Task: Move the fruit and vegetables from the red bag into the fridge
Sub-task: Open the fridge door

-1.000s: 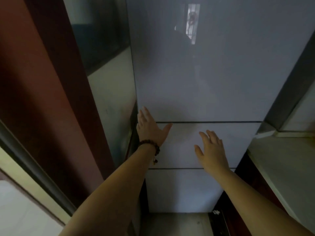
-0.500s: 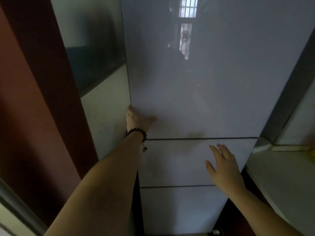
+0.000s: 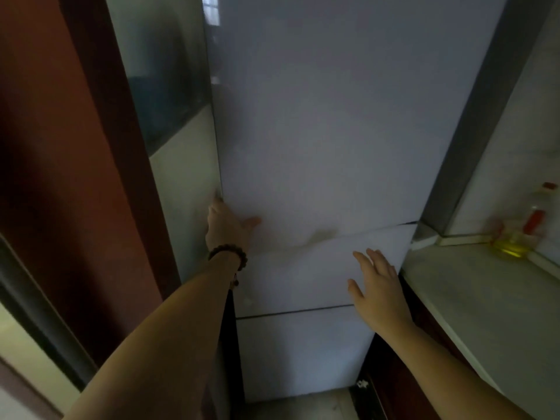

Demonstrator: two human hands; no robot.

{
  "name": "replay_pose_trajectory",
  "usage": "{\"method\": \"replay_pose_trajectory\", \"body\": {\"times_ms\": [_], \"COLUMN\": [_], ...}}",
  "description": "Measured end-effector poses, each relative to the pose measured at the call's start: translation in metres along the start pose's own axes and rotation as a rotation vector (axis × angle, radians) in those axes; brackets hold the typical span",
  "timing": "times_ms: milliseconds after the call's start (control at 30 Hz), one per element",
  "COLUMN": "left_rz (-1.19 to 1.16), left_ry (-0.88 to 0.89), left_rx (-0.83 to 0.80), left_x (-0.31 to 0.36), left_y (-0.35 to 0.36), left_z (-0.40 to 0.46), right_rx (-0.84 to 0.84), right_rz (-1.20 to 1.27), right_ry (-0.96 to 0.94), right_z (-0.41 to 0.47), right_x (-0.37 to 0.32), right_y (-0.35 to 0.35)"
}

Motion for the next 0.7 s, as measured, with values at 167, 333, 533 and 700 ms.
{"method": "replay_pose_trajectory", "body": {"times_ms": [167, 333, 533, 700], "left_rz": [0.001, 0.086, 0.252, 0.237], "left_ry": [0.017, 0.060, 0.134, 0.229], "left_rx": [-0.065, -0.104, -0.044, -0.057], "left_x": [0.009, 0.032, 0.069, 0.102], "left_y": [-0.004, -0.008, 0.007, 0.037], "left_z": [-0.046, -0.113, -0.209, -0.279], "right_rx": [0.014, 0.010, -0.006, 0.046], "right_rz": [0.004, 0.020, 0.011, 0.001], "right_ry": [0.024, 0.043, 0.045, 0.072], "right_z": [-0.037, -0.078, -0.128, -0.191], "right_x": [0.000, 0.007, 0.020, 0.049], "right_y": [-0.005, -0.007, -0.028, -0.054]}}
Point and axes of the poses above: each hand's wrist, its own z-axis towards the middle knuckle, its own y-axis out of the palm, x = y × z, the point moved 5 cm from there along z, towards the middle knuckle, and after that the axes turned 13 degrees about -x, right-handed, at the moved point
